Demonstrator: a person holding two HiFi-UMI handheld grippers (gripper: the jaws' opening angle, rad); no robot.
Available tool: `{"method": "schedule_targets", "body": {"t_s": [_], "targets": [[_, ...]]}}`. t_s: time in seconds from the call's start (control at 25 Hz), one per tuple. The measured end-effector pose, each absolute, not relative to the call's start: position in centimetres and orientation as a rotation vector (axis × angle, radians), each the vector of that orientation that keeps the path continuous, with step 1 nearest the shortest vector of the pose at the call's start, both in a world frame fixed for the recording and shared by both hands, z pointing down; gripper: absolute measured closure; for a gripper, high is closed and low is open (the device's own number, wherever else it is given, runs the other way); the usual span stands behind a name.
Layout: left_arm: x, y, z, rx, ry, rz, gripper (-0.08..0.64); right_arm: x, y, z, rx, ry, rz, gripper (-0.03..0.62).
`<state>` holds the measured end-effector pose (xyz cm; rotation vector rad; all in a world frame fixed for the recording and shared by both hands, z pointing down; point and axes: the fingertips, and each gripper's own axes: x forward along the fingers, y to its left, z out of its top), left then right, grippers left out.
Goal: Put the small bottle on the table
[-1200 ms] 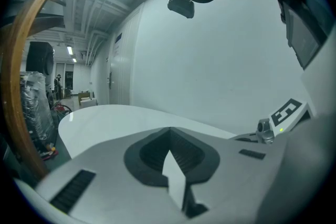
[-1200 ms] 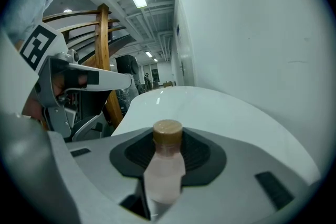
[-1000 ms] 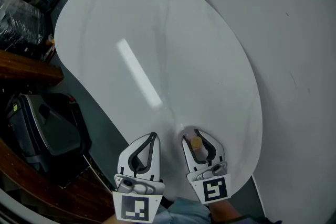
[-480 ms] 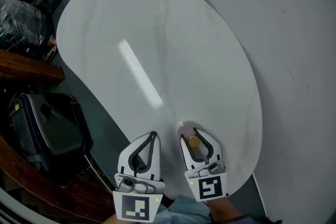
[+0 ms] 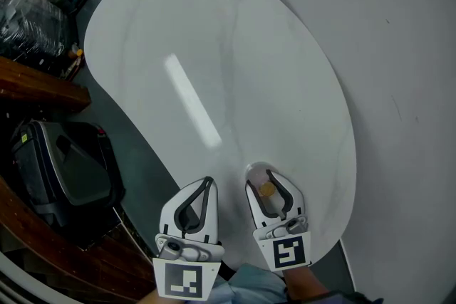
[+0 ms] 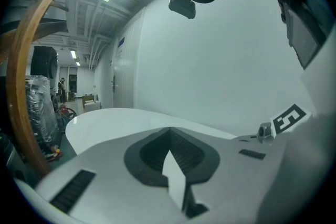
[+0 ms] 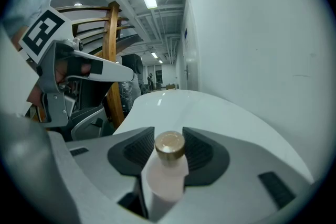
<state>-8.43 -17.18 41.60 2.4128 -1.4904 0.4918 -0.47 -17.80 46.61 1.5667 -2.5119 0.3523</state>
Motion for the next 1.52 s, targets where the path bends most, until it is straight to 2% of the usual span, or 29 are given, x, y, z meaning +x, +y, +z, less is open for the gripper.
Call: {"method": "schedule_targets", "body": {"t_s": [0.12,0.44,0.72,0.88,1.52], "targets": [[-8.6,-17.1,41.0,2.427,-1.504,0.472,0.560,-0.6,-17.9,46.0,1.570,-2.517,0.330,0.410],[-8.3,-16.7,38.7,2.453,-1.557,0.386,0.560,0.3,-18.0,41.5,1.651,-2.552,0.241,0.420],[-7.3,-16.1,34.9,2.509,-1.637,0.282,0.560,0.5,-17.1,35.3,1.661,-2.672,0.154,0.558],[-6.9,-15.6,32.9,2.541,-1.694,0.220,0.560,0.3,-16.7,32.8,1.656,-2.733,0.082,0.583],[-5.9,-14.2,30.0,2.592,-1.802,0.160,0.560,0.8,-15.3,29.1,1.627,-2.855,-0.054,0.592]]}}
